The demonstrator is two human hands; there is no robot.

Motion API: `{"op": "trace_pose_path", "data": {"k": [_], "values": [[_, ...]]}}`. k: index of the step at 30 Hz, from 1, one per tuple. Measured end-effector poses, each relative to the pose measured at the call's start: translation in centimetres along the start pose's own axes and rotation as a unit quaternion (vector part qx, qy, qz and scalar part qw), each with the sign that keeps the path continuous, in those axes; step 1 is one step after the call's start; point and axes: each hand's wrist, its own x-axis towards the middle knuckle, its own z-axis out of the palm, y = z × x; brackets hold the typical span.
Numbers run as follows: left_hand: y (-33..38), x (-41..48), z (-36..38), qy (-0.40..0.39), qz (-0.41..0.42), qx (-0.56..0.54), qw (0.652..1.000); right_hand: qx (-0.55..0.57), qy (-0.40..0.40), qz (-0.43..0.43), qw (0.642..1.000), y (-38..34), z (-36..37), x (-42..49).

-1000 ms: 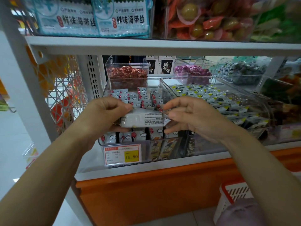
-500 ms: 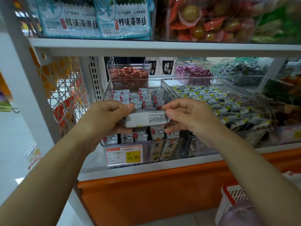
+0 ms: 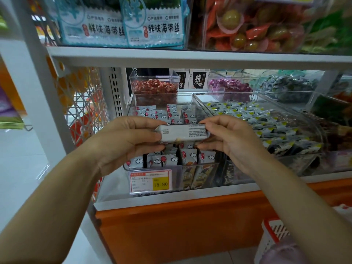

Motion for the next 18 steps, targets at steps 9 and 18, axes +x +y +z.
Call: {"op": "trace_pose_path", "data": {"k": [9, 18], "values": [[0.08, -0.04, -0.51, -0.023, -0.013, -0.025, 0.999, 0.022, -0.009, 0.009, 1.000, -0.12, -0.20, -0.03], [-0.50, 0.55, -0.09, 0.063, -0.020, -0.073, 0.995, -0.004, 0.009, -0.008, 1.000, 0.46, 0.22, 0.10]]}}
